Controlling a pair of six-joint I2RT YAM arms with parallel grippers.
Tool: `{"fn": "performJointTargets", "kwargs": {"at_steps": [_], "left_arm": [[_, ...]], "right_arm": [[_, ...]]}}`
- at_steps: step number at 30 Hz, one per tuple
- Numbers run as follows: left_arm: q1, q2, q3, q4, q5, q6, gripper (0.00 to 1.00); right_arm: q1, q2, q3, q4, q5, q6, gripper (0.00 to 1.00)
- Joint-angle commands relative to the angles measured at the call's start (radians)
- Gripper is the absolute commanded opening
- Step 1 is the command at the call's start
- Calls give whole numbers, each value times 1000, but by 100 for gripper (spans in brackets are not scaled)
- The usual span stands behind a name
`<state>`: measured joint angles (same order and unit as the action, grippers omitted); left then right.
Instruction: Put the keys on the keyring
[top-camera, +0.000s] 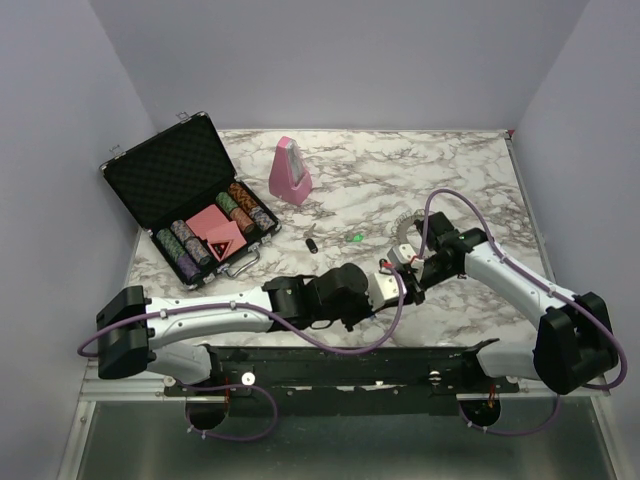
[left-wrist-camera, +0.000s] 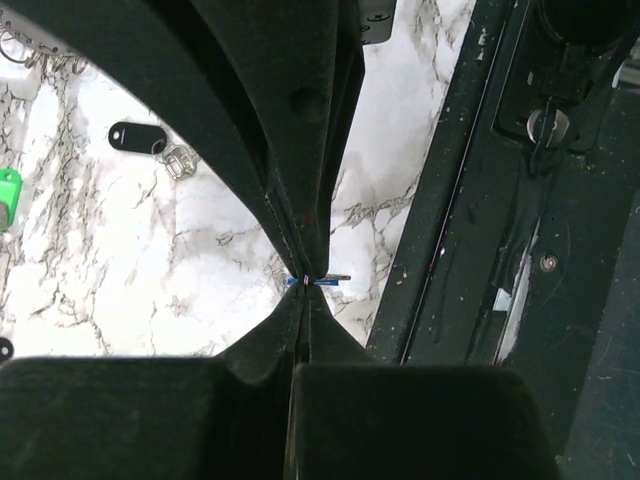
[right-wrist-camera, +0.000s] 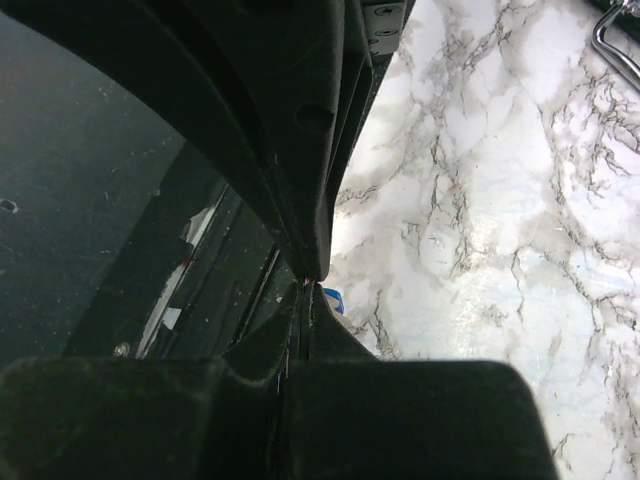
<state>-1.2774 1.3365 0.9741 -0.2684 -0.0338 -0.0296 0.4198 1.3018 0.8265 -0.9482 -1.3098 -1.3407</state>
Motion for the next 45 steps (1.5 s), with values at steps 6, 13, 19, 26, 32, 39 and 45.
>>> {"fn": "performJointTargets", "kwargs": {"at_steps": [6, 13, 19, 26, 32, 39, 45], "left_arm": [[9, -356, -469, 588, -37, -75, 60], [13, -499, -888, 1228, -31, -9, 71], [13, -367, -809, 1247, 61, 71, 66], [12, -223, -738, 1316, 156, 88, 43], [12, -149, -746, 1388, 190, 62, 40], [9, -116, -724, 1356, 239, 56, 35], [3, -80, -709, 1370, 216, 53, 41]], "right_arm": [[13, 8, 13, -184, -23, -282, 0], [11, 28, -3, -333, -65, -552, 0], [13, 59, -10, -385, -85, -676, 0], [1, 88, -1, -429, -100, -771, 0], [-22, 99, 3, -440, -114, -785, 0], [-39, 94, 3, -429, -132, -749, 0], [-42, 88, 0, -416, -134, -732, 0]]}}
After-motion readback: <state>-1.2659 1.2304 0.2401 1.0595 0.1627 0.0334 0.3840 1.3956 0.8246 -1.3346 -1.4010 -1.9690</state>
